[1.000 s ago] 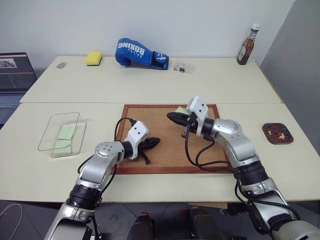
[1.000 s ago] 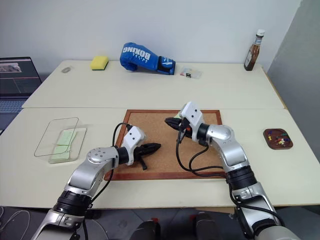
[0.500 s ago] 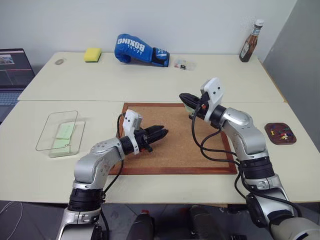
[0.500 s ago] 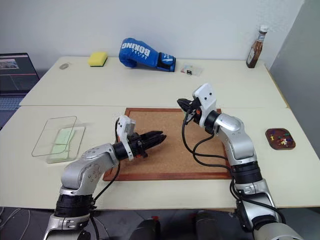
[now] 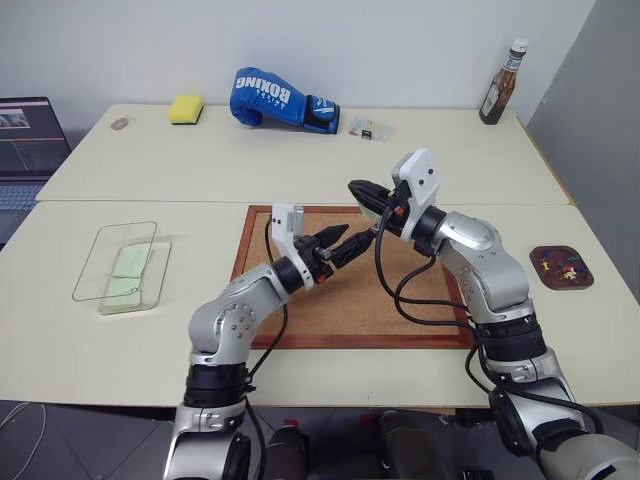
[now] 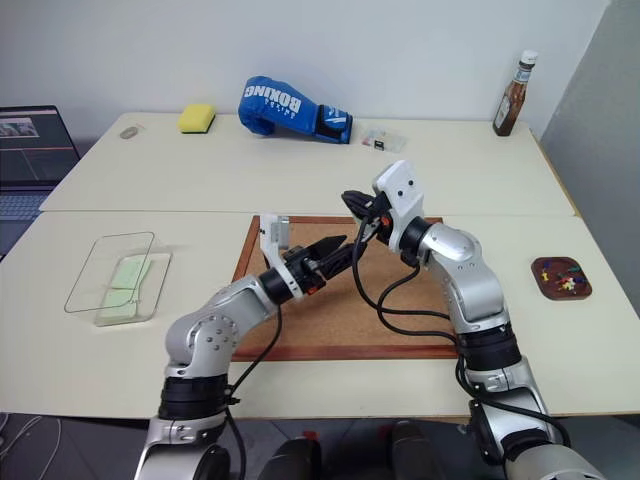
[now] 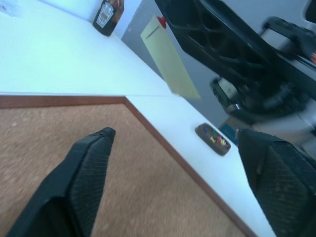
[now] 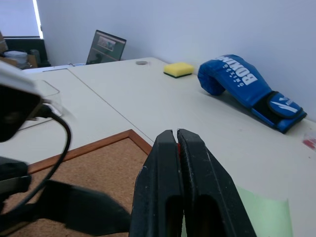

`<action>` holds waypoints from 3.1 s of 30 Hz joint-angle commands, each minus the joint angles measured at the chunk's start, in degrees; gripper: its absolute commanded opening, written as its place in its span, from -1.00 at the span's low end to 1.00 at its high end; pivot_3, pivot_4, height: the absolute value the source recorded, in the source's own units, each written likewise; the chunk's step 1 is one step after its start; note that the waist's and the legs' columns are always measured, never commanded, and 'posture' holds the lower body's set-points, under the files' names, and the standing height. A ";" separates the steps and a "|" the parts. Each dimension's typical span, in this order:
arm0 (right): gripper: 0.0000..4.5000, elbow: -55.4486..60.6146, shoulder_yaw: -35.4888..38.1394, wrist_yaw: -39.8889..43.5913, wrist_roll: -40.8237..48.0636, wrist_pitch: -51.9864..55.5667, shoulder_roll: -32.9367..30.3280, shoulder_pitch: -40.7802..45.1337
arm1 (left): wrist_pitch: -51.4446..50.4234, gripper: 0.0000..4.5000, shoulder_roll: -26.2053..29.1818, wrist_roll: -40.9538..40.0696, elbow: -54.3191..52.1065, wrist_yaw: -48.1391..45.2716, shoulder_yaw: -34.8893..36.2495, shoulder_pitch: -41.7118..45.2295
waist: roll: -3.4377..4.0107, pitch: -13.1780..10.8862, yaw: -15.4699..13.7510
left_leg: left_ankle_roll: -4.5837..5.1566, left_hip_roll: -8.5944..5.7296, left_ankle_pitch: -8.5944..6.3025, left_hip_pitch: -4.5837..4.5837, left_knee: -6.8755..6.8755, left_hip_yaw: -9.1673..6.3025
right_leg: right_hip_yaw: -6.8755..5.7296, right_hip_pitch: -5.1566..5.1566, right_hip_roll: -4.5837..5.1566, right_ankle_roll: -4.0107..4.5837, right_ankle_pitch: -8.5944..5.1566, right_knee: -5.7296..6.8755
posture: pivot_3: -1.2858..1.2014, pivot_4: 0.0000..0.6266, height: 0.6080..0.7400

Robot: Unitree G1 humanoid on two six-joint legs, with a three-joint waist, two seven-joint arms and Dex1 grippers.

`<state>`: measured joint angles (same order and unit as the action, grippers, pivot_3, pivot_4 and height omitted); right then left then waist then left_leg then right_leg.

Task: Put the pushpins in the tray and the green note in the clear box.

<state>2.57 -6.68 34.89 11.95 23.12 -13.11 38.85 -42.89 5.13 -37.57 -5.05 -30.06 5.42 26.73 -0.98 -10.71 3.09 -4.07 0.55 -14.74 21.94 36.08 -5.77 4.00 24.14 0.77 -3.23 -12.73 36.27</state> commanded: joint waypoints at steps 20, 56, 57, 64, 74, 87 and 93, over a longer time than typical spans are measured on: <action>-1.00 8.13 -0.83 -1.56 0.81 2.79 -0.73 -2.34 | 2.59 -0.04 -5.16 -5.06 1.93 2.84 2.31 3.54 | 0.00 0.00 -0.03 | -0.01 -0.01 0.01 -0.02 0.03 -0.01 | 0.00 -0.01 -0.01 0.06 0.04 0.06 | 0.03 -0.52 1.00; -1.00 11.99 19.61 -23.62 -8.58 13.27 -12.08 -13.14 | 7.64 -0.98 10.34 8.74 -1.71 -7.33 -15.10 10.35 | -0.04 -0.02 -1.23 | -0.01 -0.10 0.00 0.04 0.71 -0.07 | 0.03 -0.03 -0.04 -0.01 -0.02 0.62 | 0.03 -0.52 1.00; -1.00 11.13 22.16 -25.39 -9.02 14.41 -12.84 -13.81 | 10.07 -0.98 11.44 11.16 -1.50 -9.37 -17.59 11.34 | -0.04 -0.02 -1.23 | -0.01 -0.10 0.00 0.04 0.70 -0.03 | 0.06 -0.03 -0.04 0.00 -0.02 0.61 | 0.03 -0.52 1.00; -1.00 -0.24 35.88 -28.73 -4.68 20.58 -15.66 -12.67 | 24.40 -0.98 8.99 21.23 5.19 -17.81 -27.03 18.90 | -0.04 -0.02 -1.03 | 0.02 -0.10 -0.01 0.01 0.70 0.08 | 0.14 -0.04 -0.02 0.00 -0.03 0.62 | 0.03 -0.52 1.00; -1.00 -12.91 40.49 -27.61 1.30 25.15 -19.07 -7.12 | 37.47 -0.98 4.30 29.71 15.34 -22.19 -31.44 21.38 | 0.02 -0.01 0.33 | 0.06 -0.09 0.00 -0.02 0.70 0.18 | 0.25 -0.03 -0.07 -0.02 -0.02 0.64 | 0.03 -0.52 1.00; -0.52 -16.02 38.91 -27.28 3.41 25.37 -19.55 -6.91 | 32.91 -1.00 2.64 28.62 13.82 -22.28 -28.17 20.32 | 0.03 -0.01 0.25 | 0.07 -0.09 -0.01 -0.02 0.74 0.15 | 0.25 -0.04 -0.07 -0.04 -0.02 0.67 | 0.03 -0.52 1.00; 0.06 -16.96 38.90 -28.09 3.26 22.74 -19.41 -6.88 | 31.46 -1.00 1.54 28.34 14.09 -22.10 -27.10 21.04 | 0.03 -0.01 0.24 | 0.07 -0.10 -0.01 0.00 0.74 0.15 | 0.25 -0.04 -0.07 -0.04 -0.02 0.65 | 0.03 -0.52 1.00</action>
<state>-15.26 31.80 7.20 14.75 47.48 -31.18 31.12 -11.68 7.16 -9.00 9.87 -52.30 -22.94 46.58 -0.94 -10.72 3.33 -3.99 0.45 -14.76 21.93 36.81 -5.62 4.25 24.10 0.70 -3.27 -12.75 36.93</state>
